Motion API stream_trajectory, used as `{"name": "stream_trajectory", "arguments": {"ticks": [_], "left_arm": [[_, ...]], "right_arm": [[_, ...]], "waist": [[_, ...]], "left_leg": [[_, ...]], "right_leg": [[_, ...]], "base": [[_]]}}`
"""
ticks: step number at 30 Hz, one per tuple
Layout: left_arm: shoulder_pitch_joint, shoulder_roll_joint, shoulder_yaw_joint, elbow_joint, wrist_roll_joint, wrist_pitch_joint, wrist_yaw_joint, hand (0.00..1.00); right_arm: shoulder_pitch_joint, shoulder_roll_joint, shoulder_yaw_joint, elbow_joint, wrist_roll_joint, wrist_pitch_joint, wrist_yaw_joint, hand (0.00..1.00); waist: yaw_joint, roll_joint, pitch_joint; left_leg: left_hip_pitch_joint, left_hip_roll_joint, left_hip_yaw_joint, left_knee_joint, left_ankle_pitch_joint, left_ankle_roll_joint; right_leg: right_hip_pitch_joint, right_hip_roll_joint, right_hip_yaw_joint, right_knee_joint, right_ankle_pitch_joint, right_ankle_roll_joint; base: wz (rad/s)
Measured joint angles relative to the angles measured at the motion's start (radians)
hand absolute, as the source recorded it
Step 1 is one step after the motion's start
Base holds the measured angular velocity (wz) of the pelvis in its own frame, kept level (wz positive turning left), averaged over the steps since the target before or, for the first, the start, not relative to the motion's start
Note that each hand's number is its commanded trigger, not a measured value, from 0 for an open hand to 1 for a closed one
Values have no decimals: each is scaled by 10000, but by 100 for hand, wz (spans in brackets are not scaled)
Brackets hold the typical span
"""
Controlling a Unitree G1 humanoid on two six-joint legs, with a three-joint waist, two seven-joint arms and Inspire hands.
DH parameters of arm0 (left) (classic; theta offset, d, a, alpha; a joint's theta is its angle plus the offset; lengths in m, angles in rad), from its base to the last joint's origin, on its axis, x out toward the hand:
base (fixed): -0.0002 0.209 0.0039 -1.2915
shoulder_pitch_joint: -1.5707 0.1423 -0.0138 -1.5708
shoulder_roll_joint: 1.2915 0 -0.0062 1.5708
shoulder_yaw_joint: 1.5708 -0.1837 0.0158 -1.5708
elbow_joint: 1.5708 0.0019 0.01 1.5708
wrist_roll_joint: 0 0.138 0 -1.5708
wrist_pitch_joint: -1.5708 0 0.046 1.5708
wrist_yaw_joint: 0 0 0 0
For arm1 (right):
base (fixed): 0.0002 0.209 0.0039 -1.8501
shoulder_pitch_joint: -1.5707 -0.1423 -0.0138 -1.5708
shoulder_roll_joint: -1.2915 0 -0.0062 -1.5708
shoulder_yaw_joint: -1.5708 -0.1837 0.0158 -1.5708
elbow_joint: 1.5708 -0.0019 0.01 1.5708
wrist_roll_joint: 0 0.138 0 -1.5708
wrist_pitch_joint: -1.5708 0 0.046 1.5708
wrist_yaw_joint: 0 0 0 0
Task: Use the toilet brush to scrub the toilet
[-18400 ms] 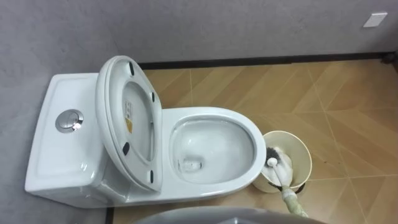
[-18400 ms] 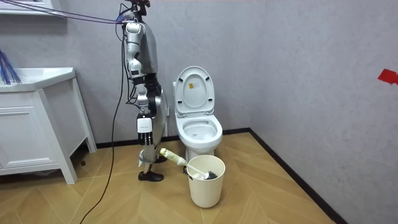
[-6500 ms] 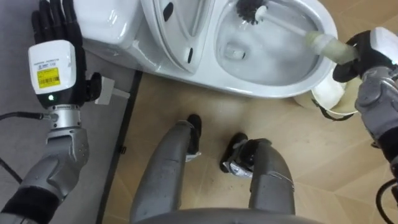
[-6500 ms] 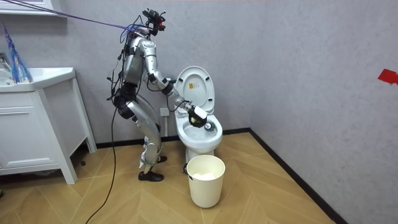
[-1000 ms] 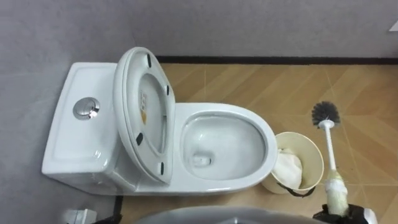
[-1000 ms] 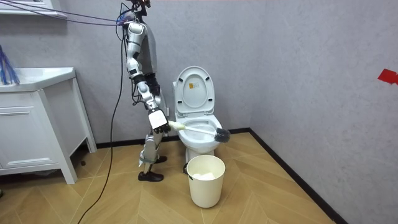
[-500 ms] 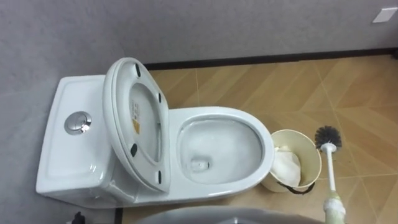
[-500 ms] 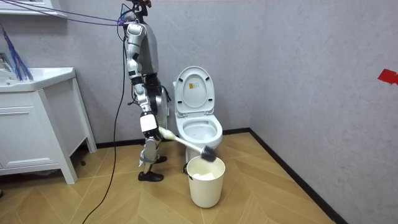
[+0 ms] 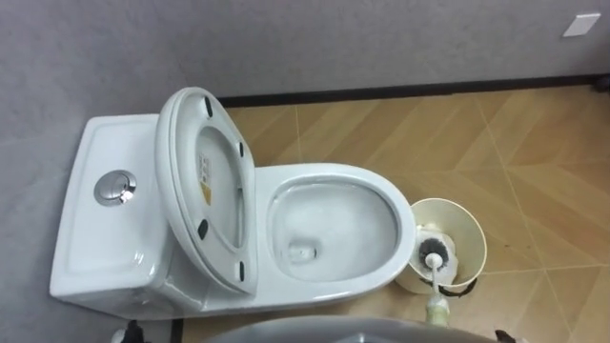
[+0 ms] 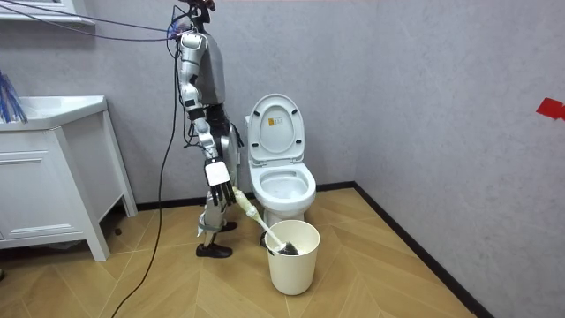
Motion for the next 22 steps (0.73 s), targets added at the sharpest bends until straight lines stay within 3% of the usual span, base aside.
{"name": "stream_trajectory", "arguments": {"ticks": [6,11,18,22], "left_arm": [[-23,-23,-436,191,281,204,53,0],[43,-63,-556,224,679,592,68,0],[71,-188,-554,218,681,808,64,0],[70,-308,-553,217,680,818,-93,0]], "right_arm": [[-217,29,435,18,-426,220,537,0],[-419,27,431,388,-162,514,1008,0],[-468,52,429,857,201,884,1755,0],[-488,122,430,1092,410,894,2166,0]], "waist": [[33,20,0],[27,31,-1],[-10,49,3],[-6,53,2]], "left_leg": [[29,11,0,-15,-5,-9],[55,10,-7,-30,-4,-9],[117,5,-61,-23,-7,-7],[111,11,-84,7,-6,-8]], "right_leg": [[9,30,133,3,5,-6],[40,32,143,11,5,-7],[170,27,129,-10,6,-7],[174,30,119,-7,6,-8]], "base": [[0],[0],[0],[0]]}}
